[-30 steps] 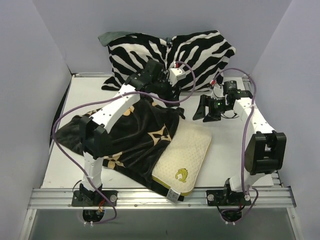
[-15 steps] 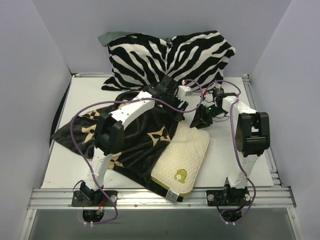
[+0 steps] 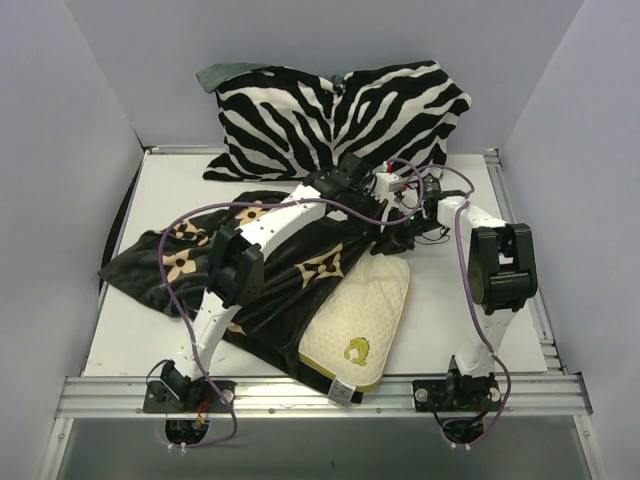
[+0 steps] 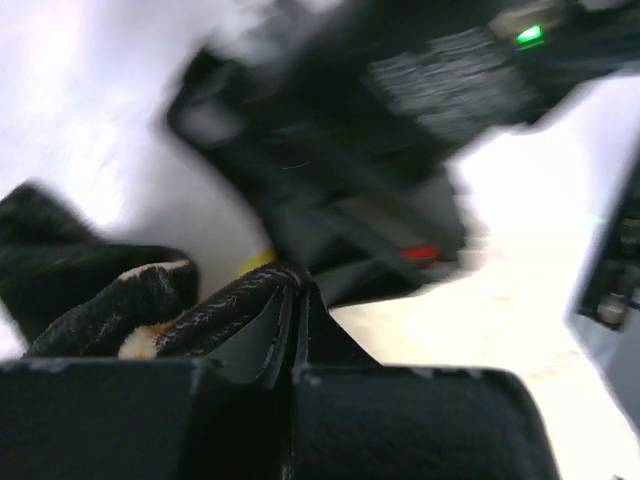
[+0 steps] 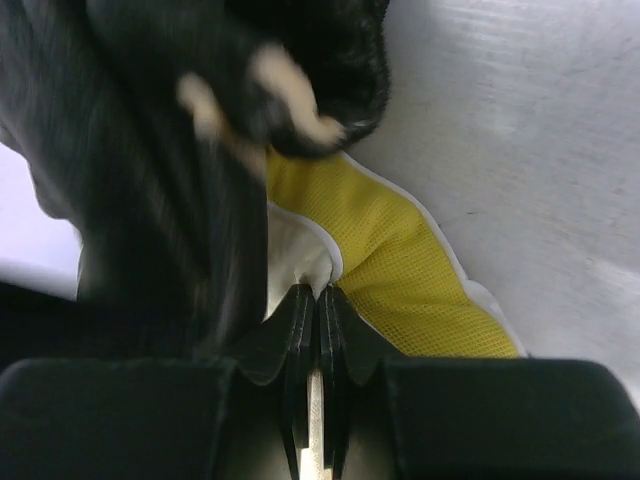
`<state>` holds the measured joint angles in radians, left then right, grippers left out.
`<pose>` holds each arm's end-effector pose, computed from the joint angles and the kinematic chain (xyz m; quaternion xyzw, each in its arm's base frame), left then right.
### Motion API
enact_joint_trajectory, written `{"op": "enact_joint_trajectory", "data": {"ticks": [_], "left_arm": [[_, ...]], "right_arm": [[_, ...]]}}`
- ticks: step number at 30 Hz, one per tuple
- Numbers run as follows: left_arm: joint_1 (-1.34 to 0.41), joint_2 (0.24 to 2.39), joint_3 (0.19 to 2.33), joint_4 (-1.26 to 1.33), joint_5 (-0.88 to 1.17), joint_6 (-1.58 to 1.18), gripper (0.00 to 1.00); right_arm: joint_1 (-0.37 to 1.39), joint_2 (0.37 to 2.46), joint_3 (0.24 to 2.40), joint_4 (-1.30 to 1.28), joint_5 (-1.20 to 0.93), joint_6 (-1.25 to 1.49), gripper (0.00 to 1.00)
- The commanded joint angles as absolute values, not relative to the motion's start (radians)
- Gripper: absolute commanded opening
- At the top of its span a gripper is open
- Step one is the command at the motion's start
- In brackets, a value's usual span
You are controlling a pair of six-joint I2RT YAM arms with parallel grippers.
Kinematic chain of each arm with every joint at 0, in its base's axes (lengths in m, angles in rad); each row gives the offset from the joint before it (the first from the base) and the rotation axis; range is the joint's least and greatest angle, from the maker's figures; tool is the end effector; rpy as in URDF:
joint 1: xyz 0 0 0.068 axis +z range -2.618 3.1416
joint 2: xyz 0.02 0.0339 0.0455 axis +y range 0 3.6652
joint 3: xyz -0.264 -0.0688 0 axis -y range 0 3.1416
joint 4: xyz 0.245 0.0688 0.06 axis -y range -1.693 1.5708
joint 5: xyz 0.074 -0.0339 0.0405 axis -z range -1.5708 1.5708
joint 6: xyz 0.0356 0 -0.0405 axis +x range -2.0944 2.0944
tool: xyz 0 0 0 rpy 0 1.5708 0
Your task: Put the pillow into the pillowcase
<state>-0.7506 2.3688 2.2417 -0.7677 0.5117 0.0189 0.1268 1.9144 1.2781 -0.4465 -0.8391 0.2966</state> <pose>0.3723 -0.3711 0.2443 0.4203 0.8145 -0.3377 0.2142 0.3810 0.0753 0.1784 -0.0229 0.8914 0.4328 0.1326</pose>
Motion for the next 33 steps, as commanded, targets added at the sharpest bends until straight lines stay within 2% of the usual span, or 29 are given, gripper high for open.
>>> {"op": "enact_joint_trajectory", "data": {"ticks": [1,3,5,7,8,9,10,11,12,13,15,16,19,25,27,28,31,32,33], "left_arm": [[-0.798,2.226,2.232,-0.591,0.748,-0.038,0.0],[-0.781,2.189,2.176,-0.588,0.761,-0.041,0.07],[-0.753,2.119,2.054,-0.586,0.746,-0.029,0.29],[-0.695,2.045,1.937,-0.591,0.744,0.023,0.47],[-0.677,2.022,1.913,-0.6,0.744,0.053,0.68],[-0.658,2.002,1.896,-0.615,0.753,0.096,0.81],[-0.64,1.965,1.887,-0.665,0.755,0.218,0.93],[-0.64,1.95,1.893,-0.702,0.762,0.298,0.97],[-0.643,1.936,1.902,-0.785,0.768,0.378,0.97],[-0.658,1.913,1.91,-0.817,0.773,0.513,0.97],[-0.681,1.902,1.916,-0.865,0.788,0.616,0.97],[-0.701,1.91,1.914,-0.889,0.779,0.682,0.97],[-0.785,1.98,1.943,-0.952,0.705,0.826,0.97],[-0.842,2.17,2.07,-1.006,0.629,0.977,0.97],[-0.842,2.224,2.117,-1.015,0.606,0.988,0.98],[-0.842,2.267,2.138,-1.019,0.603,1.0,0.97],[-0.851,2.334,2.137,-1.037,0.575,1.046,0.97],[-0.853,2.345,2.129,-1.052,0.574,1.066,0.94],[-0.853,2.353,2.125,-1.081,0.58,1.103,0.79]], "right_arm": [[0.163,1.879,1.249,-0.404,-0.934,0.377,0.0],[0.163,1.861,1.23,-0.394,-0.939,0.385,0.0],[0.158,1.842,1.213,-0.387,-0.948,0.396,0.0],[0.16,1.826,1.2,-0.38,-0.962,0.396,0.0],[0.16,1.804,1.193,-0.377,-0.974,0.39,0.0],[0.161,1.79,1.18,-0.383,-0.992,0.374,0.0],[0.158,1.776,1.172,-0.391,-0.994,0.365,0.07],[0.146,1.743,1.16,-0.409,-0.996,0.339,0.13],[0.132,1.726,1.157,-0.419,-0.994,0.324,0.19],[0.117,1.709,1.154,-0.426,-0.988,0.313,0.32],[0.062,1.674,1.155,-0.451,-0.968,0.281,0.46],[0.043,1.669,1.175,-0.462,-0.942,0.272,0.58],[0.006,1.677,1.225,-0.489,-0.904,0.235,0.71],[-0.021,1.724,1.273,-0.505,-0.816,0.216,0.82],[-0.023,1.743,1.287,-0.503,-0.793,0.196,0.83],[-0.021,1.752,1.292,-0.503,-0.789,0.19,0.88],[-0.02,1.796,1.319,-0.505,-0.766,0.175,0.89],[-0.018,1.824,1.33,-0.505,-0.756,0.173,0.89],[-0.018,1.839,1.35,-0.505,-0.735,0.164,0.89]]}}
